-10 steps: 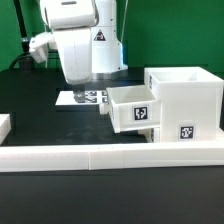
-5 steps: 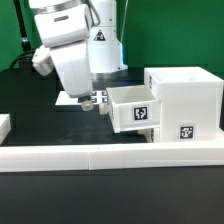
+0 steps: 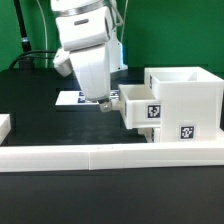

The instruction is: Assemble drawer

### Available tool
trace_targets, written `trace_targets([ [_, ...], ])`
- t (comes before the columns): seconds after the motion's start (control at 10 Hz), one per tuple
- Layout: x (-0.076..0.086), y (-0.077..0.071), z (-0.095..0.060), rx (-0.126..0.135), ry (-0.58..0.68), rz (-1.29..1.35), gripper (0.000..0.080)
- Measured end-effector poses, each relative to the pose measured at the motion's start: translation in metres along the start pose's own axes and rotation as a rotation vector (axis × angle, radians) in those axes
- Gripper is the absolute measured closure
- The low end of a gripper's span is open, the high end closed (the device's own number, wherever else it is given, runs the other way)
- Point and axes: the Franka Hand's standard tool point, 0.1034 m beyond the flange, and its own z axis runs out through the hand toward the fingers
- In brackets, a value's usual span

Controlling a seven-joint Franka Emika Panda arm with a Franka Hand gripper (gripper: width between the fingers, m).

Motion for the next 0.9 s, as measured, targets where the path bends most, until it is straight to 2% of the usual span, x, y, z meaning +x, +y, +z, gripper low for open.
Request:
trace_targets([
  [0.6, 0.035, -0.004, 0.011, 0.02, 0.012, 0.088, 0.0151],
  [0.7, 0.037, -0.005, 0.011, 0.021, 0.011, 0.088, 0.0151],
  [0.9, 0.026, -0.006, 0.011, 0.023, 0.011, 0.105, 0.0151],
])
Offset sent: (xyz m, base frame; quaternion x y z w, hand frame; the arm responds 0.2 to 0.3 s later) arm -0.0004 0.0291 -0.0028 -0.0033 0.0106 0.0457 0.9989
